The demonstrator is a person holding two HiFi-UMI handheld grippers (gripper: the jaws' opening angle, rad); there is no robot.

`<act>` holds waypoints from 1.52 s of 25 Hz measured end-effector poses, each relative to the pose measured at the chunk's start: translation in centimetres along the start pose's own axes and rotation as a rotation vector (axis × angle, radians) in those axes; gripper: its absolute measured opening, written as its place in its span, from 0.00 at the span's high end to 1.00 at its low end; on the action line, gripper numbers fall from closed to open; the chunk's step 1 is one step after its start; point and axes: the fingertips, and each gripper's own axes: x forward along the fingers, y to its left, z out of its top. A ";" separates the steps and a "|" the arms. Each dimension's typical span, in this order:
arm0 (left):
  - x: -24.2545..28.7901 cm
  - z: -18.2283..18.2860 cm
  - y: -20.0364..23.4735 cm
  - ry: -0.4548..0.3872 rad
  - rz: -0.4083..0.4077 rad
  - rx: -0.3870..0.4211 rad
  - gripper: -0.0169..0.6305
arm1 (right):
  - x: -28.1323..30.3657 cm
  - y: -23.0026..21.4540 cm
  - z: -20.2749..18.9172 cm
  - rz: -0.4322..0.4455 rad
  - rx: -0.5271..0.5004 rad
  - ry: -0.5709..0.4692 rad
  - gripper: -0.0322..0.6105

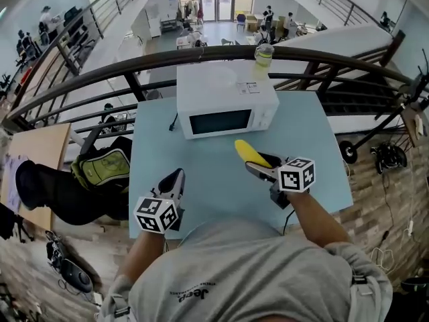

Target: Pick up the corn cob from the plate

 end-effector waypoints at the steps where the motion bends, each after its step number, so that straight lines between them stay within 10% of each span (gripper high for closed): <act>1: -0.1 -0.2 -0.1 0.001 0.003 -0.007 0.96 | 0.0 -0.1 -0.3 0.002 0.005 0.004 0.56; 38: -0.7 -1.8 -1.6 0.034 0.028 -0.013 0.96 | -0.7 -1.7 -3.3 0.037 0.143 -0.005 0.55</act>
